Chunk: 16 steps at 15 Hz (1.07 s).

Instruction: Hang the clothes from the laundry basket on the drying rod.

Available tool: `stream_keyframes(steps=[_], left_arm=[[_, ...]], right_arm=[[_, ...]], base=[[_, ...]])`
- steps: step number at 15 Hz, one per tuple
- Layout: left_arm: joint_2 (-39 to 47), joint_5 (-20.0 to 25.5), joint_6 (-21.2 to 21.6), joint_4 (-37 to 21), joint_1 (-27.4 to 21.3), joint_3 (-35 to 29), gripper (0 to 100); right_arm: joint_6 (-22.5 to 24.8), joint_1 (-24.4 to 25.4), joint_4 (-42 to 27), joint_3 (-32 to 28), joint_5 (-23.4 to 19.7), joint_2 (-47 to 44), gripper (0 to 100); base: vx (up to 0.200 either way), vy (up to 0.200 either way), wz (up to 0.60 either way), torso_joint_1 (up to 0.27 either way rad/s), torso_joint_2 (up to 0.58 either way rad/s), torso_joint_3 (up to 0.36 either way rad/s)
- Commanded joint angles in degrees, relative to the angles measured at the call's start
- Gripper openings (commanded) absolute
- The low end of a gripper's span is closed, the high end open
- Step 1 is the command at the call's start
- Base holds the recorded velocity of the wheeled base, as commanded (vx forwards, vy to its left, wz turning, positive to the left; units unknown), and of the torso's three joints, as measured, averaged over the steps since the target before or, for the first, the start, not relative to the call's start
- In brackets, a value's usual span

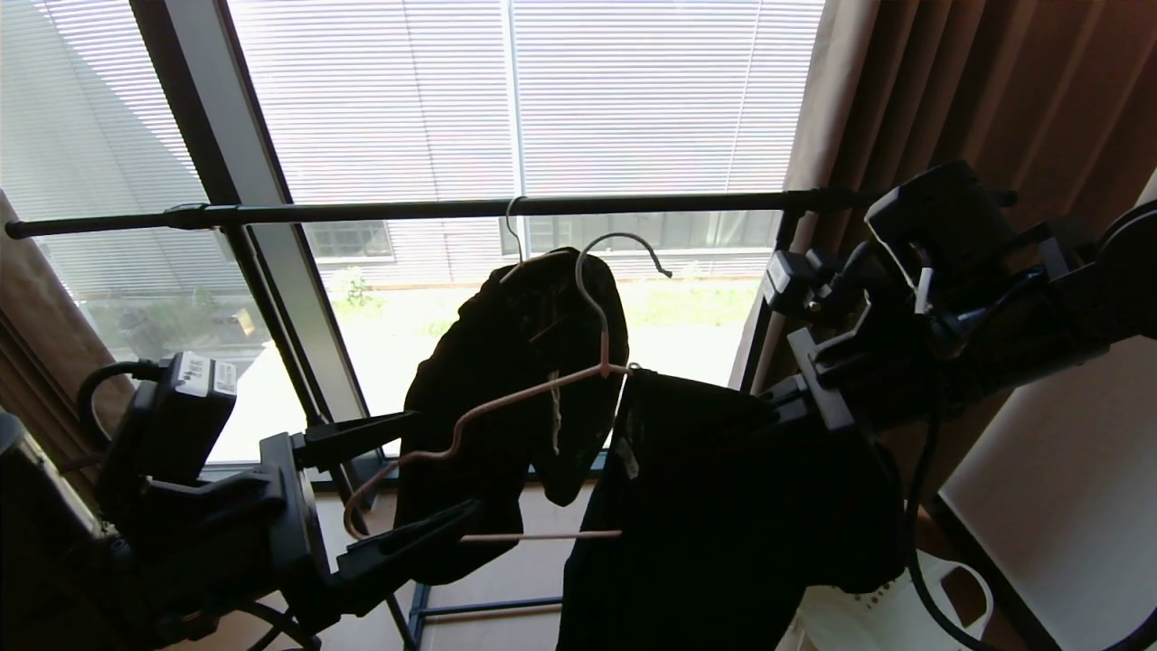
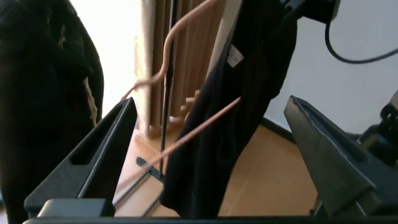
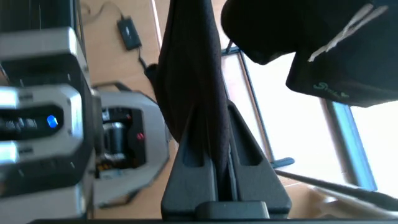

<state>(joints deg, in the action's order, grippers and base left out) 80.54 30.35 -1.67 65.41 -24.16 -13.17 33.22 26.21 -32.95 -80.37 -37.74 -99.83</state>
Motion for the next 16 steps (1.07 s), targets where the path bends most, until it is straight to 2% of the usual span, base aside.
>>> stream_keyframes(steps=[1, 3, 4, 7, 9, 12, 14, 16], left_arm=[[-7.15, 0.06, -3.87, -3.63, 2.63, -0.37, 100], [-9.44, 0.41, -9.05, -6.97, 6.06, 0.69, 100], [-9.79, 0.93, -13.53, -7.41, 7.46, 1.92, 100], [-5.22, 3.75, -24.35, -7.41, 7.73, 4.82, 100], [0.23, 5.59, -27.42, -7.06, 7.37, 3.85, 100], [10.25, 6.74, -29.79, -6.7, 3.77, -1.6, 100], [14.03, 6.82, -30.41, -4.95, 2.1, -3.45, 100], [19.21, 7.35, -32.17, 2.0, 0.69, -3.71, 100]], right_arm=[[-4.13, -0.02, 2.28, 0.3, 0.12, 0.95, 0], [-7.91, -1.07, 3.24, 0.39, 0.3, 2.8, 0], [-9.23, -2.3, 3.24, 0.39, 0.3, 4.12, 0], [-16.08, -4.85, 3.24, 0.39, 0.21, 7.28, 0], [-18.98, -6.43, 3.24, 0.92, -0.31, 8.51, 0], [-18.89, -7.58, 8.61, 6.37, -6.38, 11.24, 0], [-18.81, -7.58, 12.12, 8.83, -7.17, 12.47, 0], [-18.81, -7.58, 15.11, 11.55, -10.07, 14.14, 0]], base=[[0.0, 0.0, 0.0, 0.0, 0.0, 0.0], [0.0, 0.0, 0.0, 0.0, 0.0, 0.0], [0.0, 0.0, 0.0, 0.0, 0.0, 0.0], [0.0, 0.0, 0.0, 0.0, 0.0, 0.0], [0.0, 0.0, 0.0, 0.0, 0.0, 0.0], [0.0, 0.0, 0.0, 0.0, 0.0, 0.0], [0.0, 0.0, 0.0, 0.0, 0.0, 0.0], [0.0, 0.0, 0.0, 0.0, 0.0, 0.0]])
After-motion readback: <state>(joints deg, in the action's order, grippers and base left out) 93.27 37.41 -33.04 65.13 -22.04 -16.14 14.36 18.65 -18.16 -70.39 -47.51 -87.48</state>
